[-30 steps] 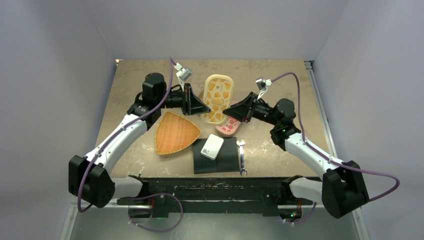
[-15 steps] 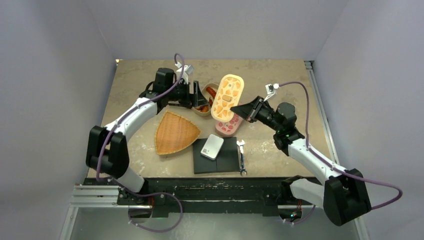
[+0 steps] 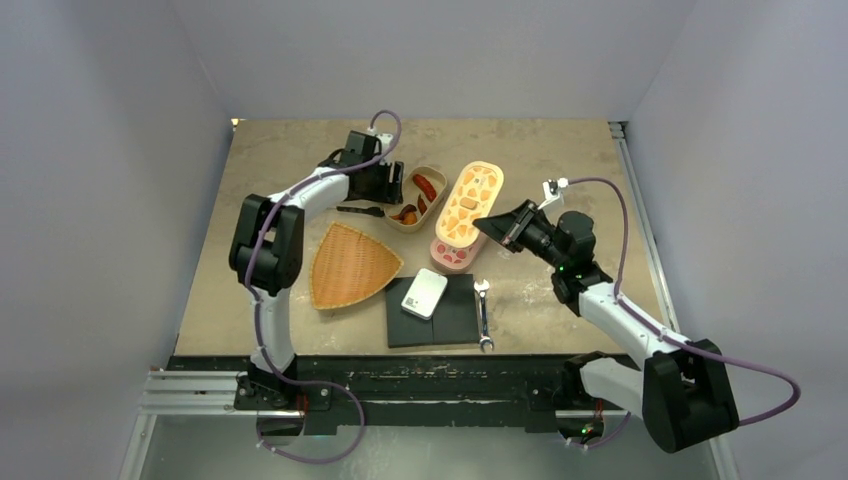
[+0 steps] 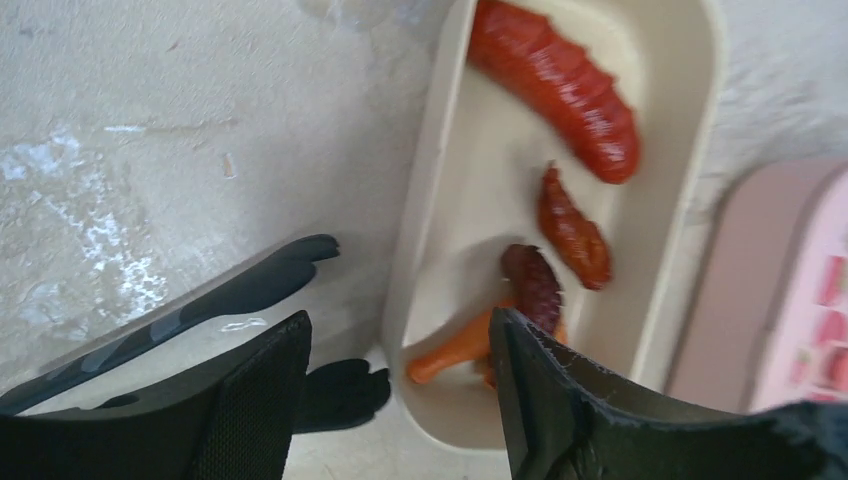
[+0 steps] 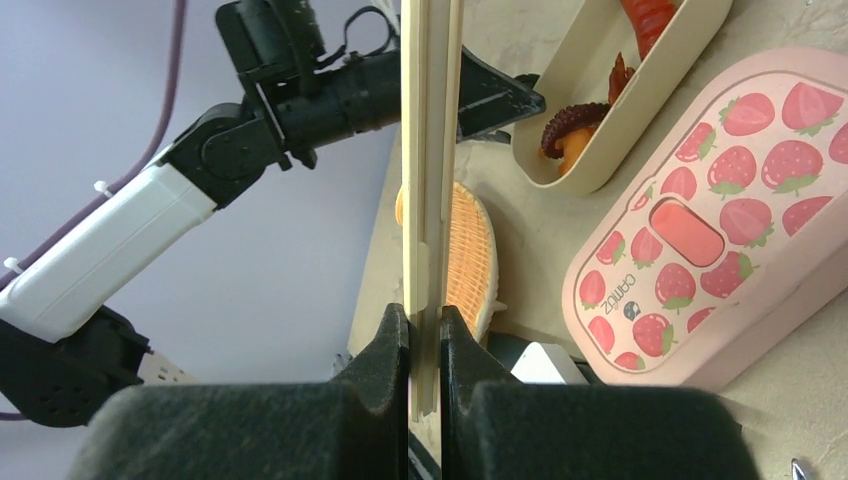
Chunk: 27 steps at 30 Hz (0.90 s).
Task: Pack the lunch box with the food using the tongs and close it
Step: Move the packing box to the center of the board.
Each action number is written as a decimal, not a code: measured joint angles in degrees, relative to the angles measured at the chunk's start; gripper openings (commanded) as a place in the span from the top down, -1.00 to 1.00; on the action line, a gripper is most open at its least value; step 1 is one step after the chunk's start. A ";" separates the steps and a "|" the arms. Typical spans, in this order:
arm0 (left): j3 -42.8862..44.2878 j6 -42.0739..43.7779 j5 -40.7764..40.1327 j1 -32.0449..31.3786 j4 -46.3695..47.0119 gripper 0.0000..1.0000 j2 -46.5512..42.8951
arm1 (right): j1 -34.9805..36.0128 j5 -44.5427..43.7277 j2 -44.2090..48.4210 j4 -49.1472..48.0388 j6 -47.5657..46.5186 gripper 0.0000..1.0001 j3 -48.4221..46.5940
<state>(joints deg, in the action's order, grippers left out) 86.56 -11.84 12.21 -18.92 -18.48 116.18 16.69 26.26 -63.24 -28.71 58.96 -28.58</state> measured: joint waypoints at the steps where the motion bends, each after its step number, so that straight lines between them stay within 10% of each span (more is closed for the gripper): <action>1: 0.24 0.57 -1.25 -0.24 -0.33 -0.21 0.63 | -0.09 0.00 0.07 0.02 0.02 1.00 0.07; 10: 0.66 4.44 -11.69 -4.90 -2.34 1.00 3.93 | -0.26 0.28 0.63 0.02 0.57 1.00 2.62; 27: -2.80 1.36 -23.63 -11.13 -3.21 1.00 0.66 | -0.33 0.39 0.63 1.46 0.52 1.00 3.02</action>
<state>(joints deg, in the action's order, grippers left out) 83.77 -10.48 -11.42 -30.04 -21.69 116.84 16.36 26.65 -62.61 -27.24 59.48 -25.56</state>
